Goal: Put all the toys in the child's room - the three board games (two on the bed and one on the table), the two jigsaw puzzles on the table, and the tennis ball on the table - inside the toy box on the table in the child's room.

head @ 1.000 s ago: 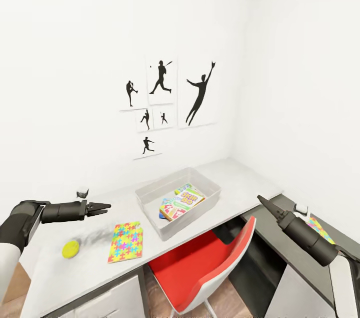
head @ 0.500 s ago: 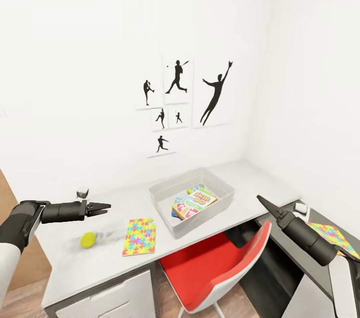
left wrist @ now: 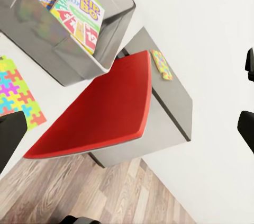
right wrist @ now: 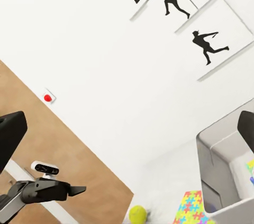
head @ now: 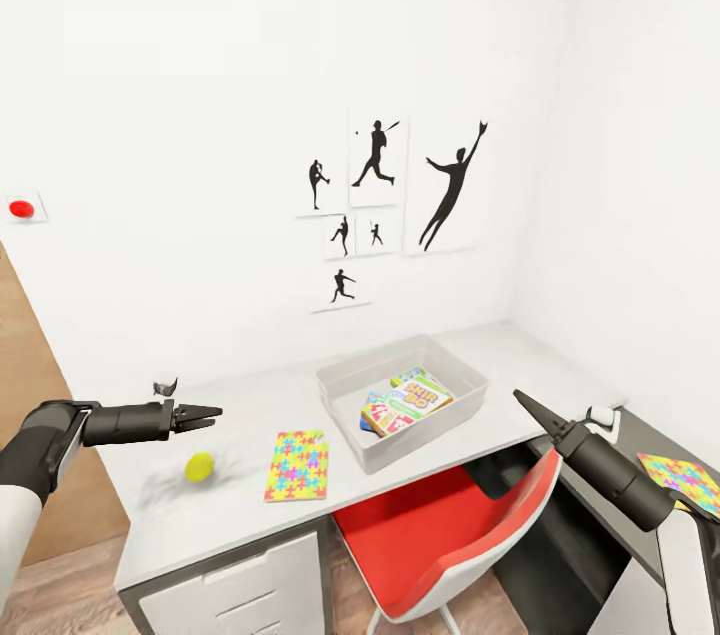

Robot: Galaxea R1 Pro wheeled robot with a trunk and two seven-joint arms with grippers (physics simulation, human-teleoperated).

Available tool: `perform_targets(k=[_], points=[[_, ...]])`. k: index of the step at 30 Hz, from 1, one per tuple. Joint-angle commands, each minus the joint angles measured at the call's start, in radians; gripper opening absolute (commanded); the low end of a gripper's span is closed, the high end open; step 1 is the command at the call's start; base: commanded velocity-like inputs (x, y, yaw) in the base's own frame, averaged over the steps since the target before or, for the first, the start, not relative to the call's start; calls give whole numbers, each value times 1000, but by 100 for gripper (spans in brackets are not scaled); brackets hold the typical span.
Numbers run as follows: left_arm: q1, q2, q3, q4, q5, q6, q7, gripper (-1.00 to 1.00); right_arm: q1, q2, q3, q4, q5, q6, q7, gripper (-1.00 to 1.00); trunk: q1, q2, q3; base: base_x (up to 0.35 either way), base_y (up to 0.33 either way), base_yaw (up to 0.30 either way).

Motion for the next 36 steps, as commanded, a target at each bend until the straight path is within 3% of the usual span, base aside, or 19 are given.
perform_targets(k=[1, 6, 11, 15, 17, 22, 28, 36], points=[[0, -1, 3, -1, -11, 9, -8, 100, -1, 1, -1, 0, -3, 5, 1, 100, 0, -1, 0, -26, 19, 2], [0, -1, 3, -1, -10, 8, -8, 100, -1, 7, 2, -7, -2, 5, -7, 100, 0, -1, 0, -11, 8, 1], [0, -2, 3, -1, -10, 5, -8, 100, -2, 0, 49, -18, -1, 30, -48, 100, 0, -1, 0, -2, 2, 0], [0, -2, 3, -1, -10, 5, -8, 100, -11, -3, 84, -22, 5, 139, -192, 100, 0, -1, 0, 0, 0, 0], [0, -2, 3, -1, -9, 5, -8, 100, -27, -1, 95, -23, 8, 191, -340, 100, 0, -1, 0, 0, 0, 0], [0, -2, 3, -1, -10, 5, -8, 100, -45, 2, 124, -24, 6, 227, -578, 100, 0, -1, 0, -25, 18, 0], [0, -2, 3, -1, -11, 8, -8, 100, -41, 4, 150, -24, -2, 234, -634, 100, 0, -1, 0, -154, 160, 0], [0, -2, 3, -1, -11, 5, -8, 100, -36, 8, 155, -32, -4, 228, -619, 100, 0, -1, 0, -177, 195, 0]])
